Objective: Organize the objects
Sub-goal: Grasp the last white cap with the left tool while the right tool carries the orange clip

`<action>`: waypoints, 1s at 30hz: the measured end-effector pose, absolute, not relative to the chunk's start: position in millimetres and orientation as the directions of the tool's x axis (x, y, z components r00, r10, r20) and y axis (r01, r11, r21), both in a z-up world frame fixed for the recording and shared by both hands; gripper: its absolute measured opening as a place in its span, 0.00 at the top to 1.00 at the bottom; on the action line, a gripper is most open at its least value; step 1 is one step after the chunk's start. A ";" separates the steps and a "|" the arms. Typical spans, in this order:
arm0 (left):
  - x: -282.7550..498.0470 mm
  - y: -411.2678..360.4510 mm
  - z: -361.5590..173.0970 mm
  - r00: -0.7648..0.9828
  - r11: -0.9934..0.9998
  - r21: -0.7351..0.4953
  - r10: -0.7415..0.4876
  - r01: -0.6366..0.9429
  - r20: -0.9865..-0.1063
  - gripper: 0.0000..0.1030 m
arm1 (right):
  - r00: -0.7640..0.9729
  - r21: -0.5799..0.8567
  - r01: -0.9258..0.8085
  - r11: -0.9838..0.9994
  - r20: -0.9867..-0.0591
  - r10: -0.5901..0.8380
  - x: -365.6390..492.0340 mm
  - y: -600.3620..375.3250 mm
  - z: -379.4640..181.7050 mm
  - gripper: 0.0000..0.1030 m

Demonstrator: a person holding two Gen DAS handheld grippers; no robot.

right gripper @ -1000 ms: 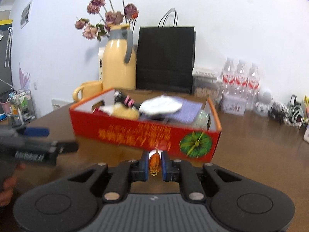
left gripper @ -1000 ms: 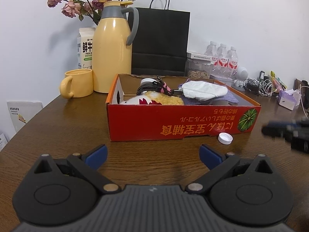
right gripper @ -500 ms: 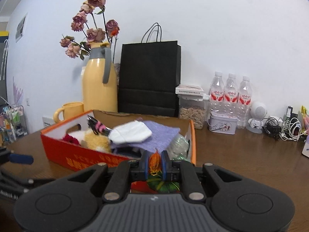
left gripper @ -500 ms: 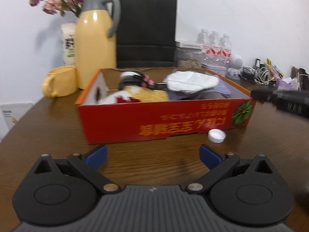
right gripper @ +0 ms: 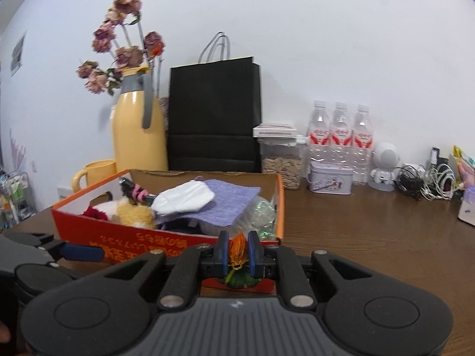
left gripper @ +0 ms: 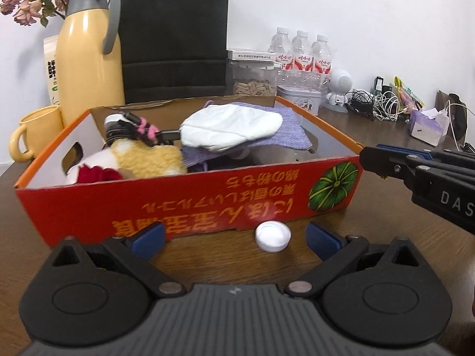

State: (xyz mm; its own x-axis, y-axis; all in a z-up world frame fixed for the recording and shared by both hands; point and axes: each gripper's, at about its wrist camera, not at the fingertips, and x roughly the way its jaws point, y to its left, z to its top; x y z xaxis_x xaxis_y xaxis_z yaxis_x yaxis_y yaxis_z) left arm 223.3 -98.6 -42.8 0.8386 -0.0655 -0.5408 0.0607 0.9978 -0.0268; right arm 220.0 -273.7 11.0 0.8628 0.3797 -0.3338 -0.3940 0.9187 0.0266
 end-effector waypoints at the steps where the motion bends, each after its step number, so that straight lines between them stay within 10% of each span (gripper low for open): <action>1: 225.6 -99.6 -43.1 0.837 0.998 -0.027 -0.067 0.062 -0.543 0.05 | 0.865 0.028 -0.388 0.921 -0.334 0.374 220.5 -274.4 10.9 0.88; 8: 237.8 -115.0 -47.9 0.812 0.996 -0.035 -0.088 0.083 -0.577 0.19 | 0.866 0.022 -0.385 0.923 -0.336 0.369 219.9 -273.4 9.5 0.88; 14: 240.8 -127.9 -53.4 0.793 0.996 0.006 -0.068 0.090 -0.605 0.71 | 0.867 0.020 -0.385 0.923 -0.336 0.369 219.4 -273.5 9.9 0.89; 30: 195.2 -107.2 -34.3 0.854 0.989 -0.032 -0.141 0.144 -0.501 0.71 | 0.880 0.027 -0.394 0.919 -0.277 0.386 211.3 -276.9 13.3 0.88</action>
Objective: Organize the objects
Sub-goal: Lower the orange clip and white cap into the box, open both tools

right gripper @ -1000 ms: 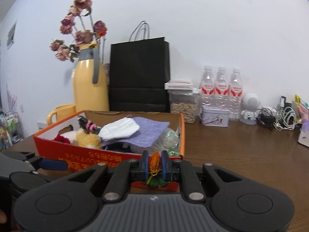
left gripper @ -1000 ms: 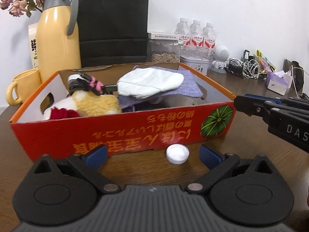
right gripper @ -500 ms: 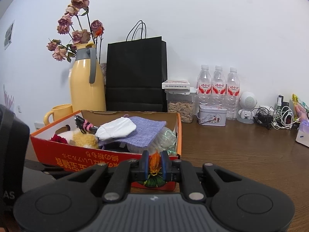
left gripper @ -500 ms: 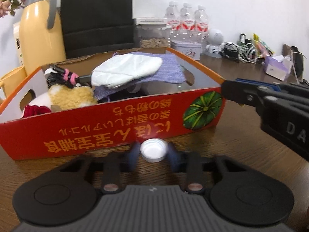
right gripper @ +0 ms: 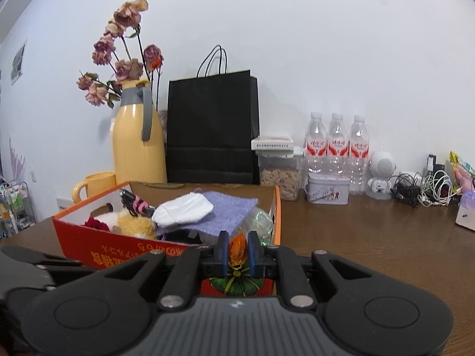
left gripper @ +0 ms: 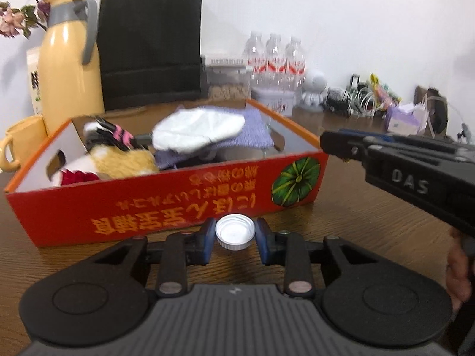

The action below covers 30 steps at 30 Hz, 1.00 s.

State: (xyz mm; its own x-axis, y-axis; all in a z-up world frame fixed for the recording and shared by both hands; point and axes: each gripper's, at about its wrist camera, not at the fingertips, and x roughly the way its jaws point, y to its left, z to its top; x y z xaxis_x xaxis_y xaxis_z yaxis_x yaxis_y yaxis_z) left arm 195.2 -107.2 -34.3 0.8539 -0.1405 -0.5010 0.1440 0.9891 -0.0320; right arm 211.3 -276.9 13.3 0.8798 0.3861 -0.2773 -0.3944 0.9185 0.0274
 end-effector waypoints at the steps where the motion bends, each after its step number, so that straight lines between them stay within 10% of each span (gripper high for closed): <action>1: 189.9 -103.5 -30.5 0.866 0.989 -0.034 -0.141 0.142 -0.481 0.71 | 0.880 0.027 -0.394 0.919 -0.276 0.386 211.0 -277.1 13.3 0.88; 19: 199.3 -31.9 57.4 0.982 0.997 -0.076 0.018 -0.032 -0.190 0.71 | 0.869 -0.029 -0.472 0.881 -0.187 0.459 232.4 -223.4 73.0 0.88; 30: 269.2 -8.1 51.2 0.966 0.992 -0.120 0.018 -0.050 -0.257 0.71 | 0.863 0.015 -0.451 0.893 -0.249 0.440 304.7 -174.1 63.8 0.88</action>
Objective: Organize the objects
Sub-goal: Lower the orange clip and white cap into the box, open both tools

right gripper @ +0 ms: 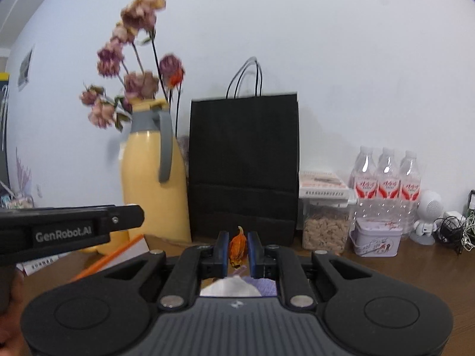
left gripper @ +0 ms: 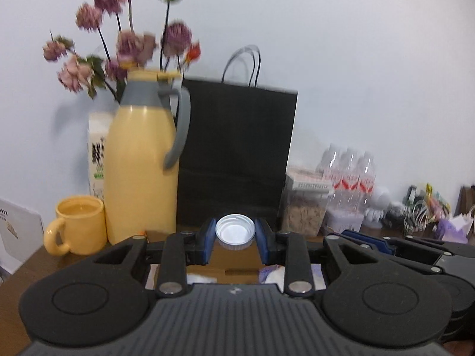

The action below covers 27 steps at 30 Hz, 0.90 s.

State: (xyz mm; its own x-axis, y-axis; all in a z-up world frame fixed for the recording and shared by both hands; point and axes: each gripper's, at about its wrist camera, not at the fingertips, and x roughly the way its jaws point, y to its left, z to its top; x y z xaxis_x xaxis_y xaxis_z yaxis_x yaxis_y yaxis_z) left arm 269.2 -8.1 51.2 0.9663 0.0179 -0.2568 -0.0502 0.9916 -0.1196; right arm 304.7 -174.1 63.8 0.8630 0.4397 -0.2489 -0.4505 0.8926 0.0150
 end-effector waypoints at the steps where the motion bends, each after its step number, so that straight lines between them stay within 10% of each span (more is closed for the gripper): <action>1: 273.1 -7.7 47.3 0.962 0.992 -0.115 0.017 -0.050 -0.272 0.71 | 0.858 0.015 -0.452 0.892 -0.265 0.440 308.4 -173.3 59.3 0.88; 9: 285.8 -8.3 31.5 0.943 0.995 -0.082 0.022 -0.053 -0.333 0.68 | 0.846 0.011 -0.444 0.896 -0.324 0.423 316.9 -175.6 41.6 0.86; 11: 284.5 -8.8 30.9 0.943 0.996 -0.068 0.037 -0.063 -0.330 0.39 | 0.845 0.006 -0.434 0.901 -0.343 0.410 318.0 -176.9 39.4 0.66; 12: 284.0 -8.5 31.2 0.945 0.995 -0.063 0.050 -0.074 -0.323 0.08 | 0.847 0.008 -0.426 0.905 -0.348 0.402 318.4 -178.1 38.0 0.42; 13: 283.2 -8.3 31.4 0.948 0.994 -0.059 0.069 -0.092 -0.310 0.00 | 0.850 0.006 -0.416 0.909 -0.353 0.391 319.1 -179.0 36.9 0.19; 17: 282.3 -7.3 32.6 0.946 0.991 -0.052 0.098 -0.120 -0.310 0.00 | 0.861 0.015 -0.381 0.924 -0.360 0.360 321.4 -184.6 36.3 0.00; 27: 278.7 -5.6 36.7 0.946 0.989 -0.079 0.096 -0.126 -0.309 0.00 | 0.836 0.079 -0.415 0.906 -0.359 0.414 318.2 -192.9 43.6 0.00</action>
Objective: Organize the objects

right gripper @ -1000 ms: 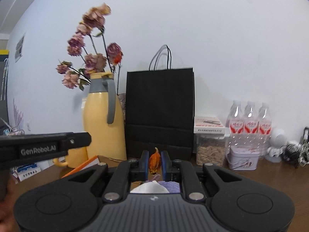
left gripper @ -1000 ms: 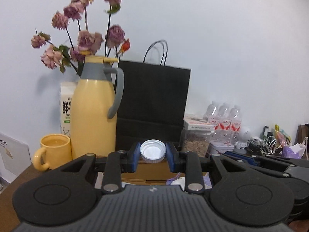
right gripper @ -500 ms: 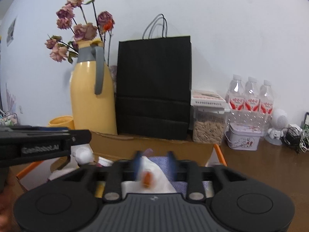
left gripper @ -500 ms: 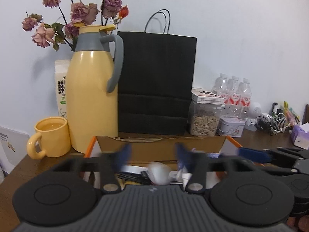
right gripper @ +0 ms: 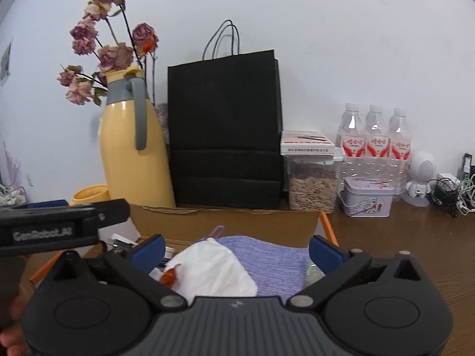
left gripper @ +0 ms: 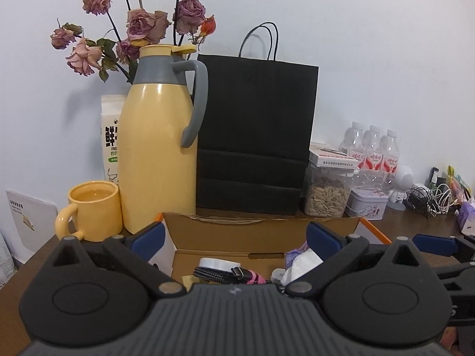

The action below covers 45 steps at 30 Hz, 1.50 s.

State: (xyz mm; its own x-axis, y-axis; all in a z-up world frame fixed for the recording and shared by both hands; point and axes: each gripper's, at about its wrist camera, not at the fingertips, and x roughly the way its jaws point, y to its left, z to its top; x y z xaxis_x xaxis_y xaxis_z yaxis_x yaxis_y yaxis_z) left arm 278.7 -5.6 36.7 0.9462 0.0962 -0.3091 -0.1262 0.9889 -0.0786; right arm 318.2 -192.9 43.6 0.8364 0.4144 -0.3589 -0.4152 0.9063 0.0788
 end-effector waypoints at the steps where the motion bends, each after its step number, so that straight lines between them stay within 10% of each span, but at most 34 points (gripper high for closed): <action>1: 277.6 -5.4 38.3 0.947 0.989 -0.079 0.098 -0.128 -0.306 0.00 | 0.833 0.082 -0.421 0.903 -0.358 0.421 316.4 -192.5 45.1 0.00; 45: 107.0 -1.5 5.5 0.825 0.991 0.005 0.111 -0.131 -0.554 0.00 | 0.769 0.091 -0.256 0.962 -0.584 0.260 150.2 -230.1 26.5 0.00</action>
State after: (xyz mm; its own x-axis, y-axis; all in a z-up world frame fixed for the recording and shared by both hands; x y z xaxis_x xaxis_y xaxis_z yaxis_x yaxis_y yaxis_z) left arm 107.0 -1.5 5.5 0.8247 0.1114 -0.5545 -0.1305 0.9914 0.0051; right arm 150.2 -230.1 26.5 0.7686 0.2603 -0.5844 -0.2565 0.9622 0.0913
